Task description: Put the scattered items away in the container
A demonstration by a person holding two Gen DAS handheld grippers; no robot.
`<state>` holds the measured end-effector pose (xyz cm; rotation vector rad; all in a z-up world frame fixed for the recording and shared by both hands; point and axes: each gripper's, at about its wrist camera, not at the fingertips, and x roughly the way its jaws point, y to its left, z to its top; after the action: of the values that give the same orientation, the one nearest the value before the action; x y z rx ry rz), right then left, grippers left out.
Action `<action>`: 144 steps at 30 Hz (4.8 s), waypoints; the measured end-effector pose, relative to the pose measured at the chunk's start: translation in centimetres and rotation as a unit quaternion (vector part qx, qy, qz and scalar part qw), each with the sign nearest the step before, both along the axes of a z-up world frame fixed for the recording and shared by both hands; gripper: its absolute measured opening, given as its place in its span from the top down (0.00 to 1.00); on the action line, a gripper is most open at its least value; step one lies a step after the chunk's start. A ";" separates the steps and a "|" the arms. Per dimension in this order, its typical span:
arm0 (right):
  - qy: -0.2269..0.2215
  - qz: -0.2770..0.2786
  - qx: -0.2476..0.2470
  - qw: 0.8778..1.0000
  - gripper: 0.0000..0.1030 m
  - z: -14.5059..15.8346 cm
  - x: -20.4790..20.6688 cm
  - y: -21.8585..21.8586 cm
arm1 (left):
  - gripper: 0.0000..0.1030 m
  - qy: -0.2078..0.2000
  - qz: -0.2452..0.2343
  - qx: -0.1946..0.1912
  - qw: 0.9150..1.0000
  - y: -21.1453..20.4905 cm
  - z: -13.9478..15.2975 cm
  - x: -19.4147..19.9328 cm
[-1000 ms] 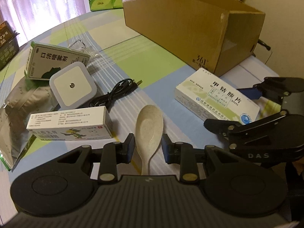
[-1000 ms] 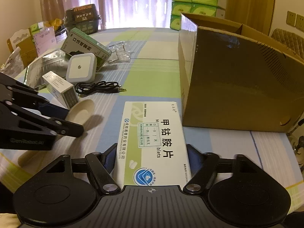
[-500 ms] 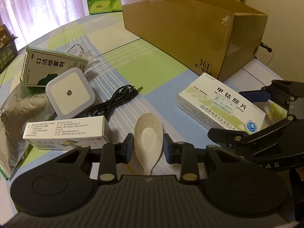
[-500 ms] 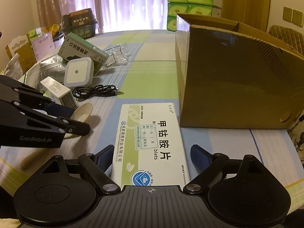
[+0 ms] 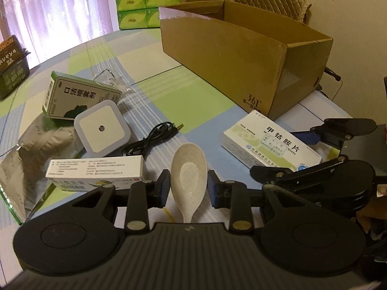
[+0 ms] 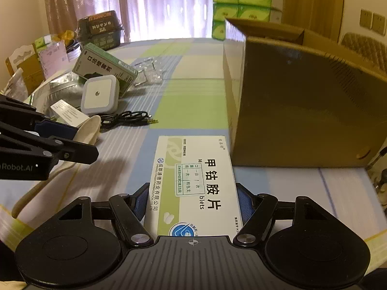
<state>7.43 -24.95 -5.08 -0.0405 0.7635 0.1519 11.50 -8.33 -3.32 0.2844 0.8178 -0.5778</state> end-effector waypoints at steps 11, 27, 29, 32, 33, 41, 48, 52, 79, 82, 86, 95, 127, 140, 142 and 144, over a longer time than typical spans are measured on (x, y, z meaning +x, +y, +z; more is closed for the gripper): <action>-0.046 0.022 -0.001 0.999 0.29 3.7 -1.6 1.6 | 0.74 -0.023 0.003 -0.012 1.000 0.6 3.1 -1.1; -0.150 0.001 -0.021 0.988 0.29 13.1 -2.2 -1.3 | 0.74 -0.079 -0.018 -0.054 0.995 -3.2 12.3 0.7; -0.160 -0.008 -0.021 0.987 0.29 14.2 -1.3 -2.7 | 0.74 -0.080 -0.022 -0.067 0.994 -4.5 13.5 1.6; -0.165 -0.018 -0.021 0.986 0.29 15.7 0.8 -5.1 | 0.74 -0.081 -0.029 -0.086 0.993 -7.0 15.2 3.1; -0.164 -0.021 -0.020 0.986 0.29 16.1 1.5 -5.9 | 0.74 -0.079 -0.031 -0.094 0.992 -7.7 15.7 3.6; -0.150 -0.055 -0.011 0.987 0.29 17.2 6.0 -12.0 | 0.74 -0.036 -0.024 -0.181 0.983 -13.4 17.0 9.2; -0.134 -0.059 -0.010 0.989 0.29 15.5 7.7 -13.8 | 0.74 0.001 0.006 -0.204 0.979 -16.4 14.5 12.5; -0.121 -0.063 -0.002 0.991 0.29 13.9 9.2 -14.4 | 0.74 0.025 0.031 -0.209 0.977 -16.6 12.1 13.8; -0.111 -0.046 0.011 0.993 0.28 11.9 11.3 -14.1 | 0.55 0.016 0.086 -0.205 0.975 -11.4 10.0 12.0; -0.103 -0.047 0.018 0.993 0.28 11.6 11.5 -14.2 | 0.53 0.016 0.088 -0.202 0.975 -10.6 9.8 11.4; -0.103 -0.048 0.021 0.993 0.28 11.6 10.9 -14.2 | 0.52 0.020 0.095 -0.199 0.975 -9.5 9.3 10.8; -0.099 -0.043 0.021 0.994 0.28 12.0 9.1 -13.1 | 0.49 0.025 0.113 -0.186 0.976 -6.6 8.3 8.2; -0.090 0.121 0.036 0.988 0.28 12.4 1.4 2.3 | 0.02 -0.002 0.217 -0.052 0.975 9.4 4.7 -2.3; -0.039 0.167 0.006 0.985 0.28 8.9 2.0 5.7 | 0.02 0.009 0.223 -0.050 0.974 12.2 3.0 -2.5; -0.030 0.172 0.000 0.985 0.28 8.2 2.4 5.9 | 0.02 0.011 0.221 -0.053 0.974 12.3 2.8 -2.5; -0.025 0.181 -0.008 0.983 0.28 7.6 2.9 6.2 | 0.02 0.013 0.219 -0.055 0.974 12.3 2.7 -2.5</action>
<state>10.28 -18.79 2.52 -0.1989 0.7009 0.4899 9.05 4.00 -0.64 -0.0099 0.8380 -0.2107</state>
